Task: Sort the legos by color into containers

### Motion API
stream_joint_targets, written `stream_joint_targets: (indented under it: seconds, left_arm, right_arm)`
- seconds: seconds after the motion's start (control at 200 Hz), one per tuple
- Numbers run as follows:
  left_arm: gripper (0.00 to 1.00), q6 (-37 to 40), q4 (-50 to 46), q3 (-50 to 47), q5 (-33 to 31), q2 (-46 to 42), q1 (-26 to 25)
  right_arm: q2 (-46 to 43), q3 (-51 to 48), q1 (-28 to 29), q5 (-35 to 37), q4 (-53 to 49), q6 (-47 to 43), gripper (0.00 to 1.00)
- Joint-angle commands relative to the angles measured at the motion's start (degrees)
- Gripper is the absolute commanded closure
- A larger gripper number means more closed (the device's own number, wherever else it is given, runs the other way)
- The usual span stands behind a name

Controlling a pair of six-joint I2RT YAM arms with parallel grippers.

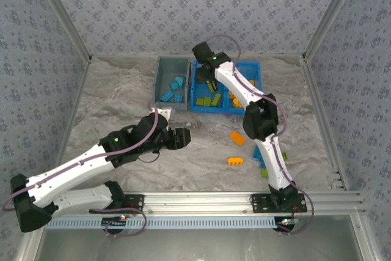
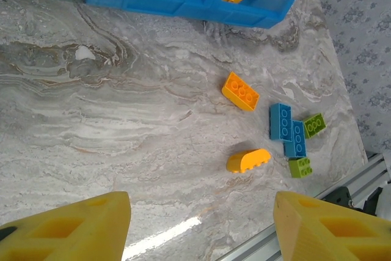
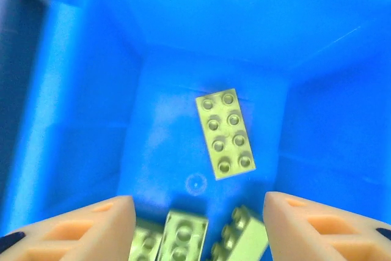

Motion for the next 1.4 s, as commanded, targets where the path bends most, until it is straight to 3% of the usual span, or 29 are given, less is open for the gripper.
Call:
stream_joint_targets:
  seconds: [0.0, 0.36, 0.515, 0.67, 0.834, 1.064, 1.144, 1.394]
  left_arm:
    - [0.37, 0.85, 1.04, 2.74, 0.64, 0.75, -0.47]
    - [0.38, 1.45, 2.16, 8.33, 2.63, 8.57, -2.16]
    - [0.38, 4.19, 1.24, 17.15, 3.96, 21.1, -7.15]
    - [0.36, 10.36, -3.65, 32.91, 3.35, 39.22, -13.25]
    - [0.33, 13.24, -15.14, 56.68, -0.65, 61.38, -17.1]
    - [0.34, 11.42, -31.74, 91.12, -4.73, 87.43, -17.26]
    - [0.34, 10.32, -31.87, 95.1, -5.19, 90.71, -16.83]
    - [0.34, 9.29, -27.63, 93.99, -3.95, 93.18, -15.52]
  right_arm:
    - [-11.14, -2.87, 0.92, 1.69, 2.29, -1.22, 0.41]
    - [-46.5, -37.31, -0.79, 6.35, 5.6, 5.12, 0.45]
    - [-61.23, -51.15, -2.35, 7.49, -2.11, 10.82, 0.45]
    - [-76.69, -60.58, -4.68, 8.97, -12.43, 18.86, 0.38]
    - [-89.11, -60.73, -6.65, 12.35, -20.35, 20.18, 0.33]
    - [-98.76, -55.74, -6.8, 13.12, -24.71, 20.08, 0.28]
    - [-100.23, -53.35, -6.78, 12.85, -26.76, 20.76, 0.28]
    - [-102.37, -50.31, -6.84, 11.5, -31.39, 21.81, 0.28]
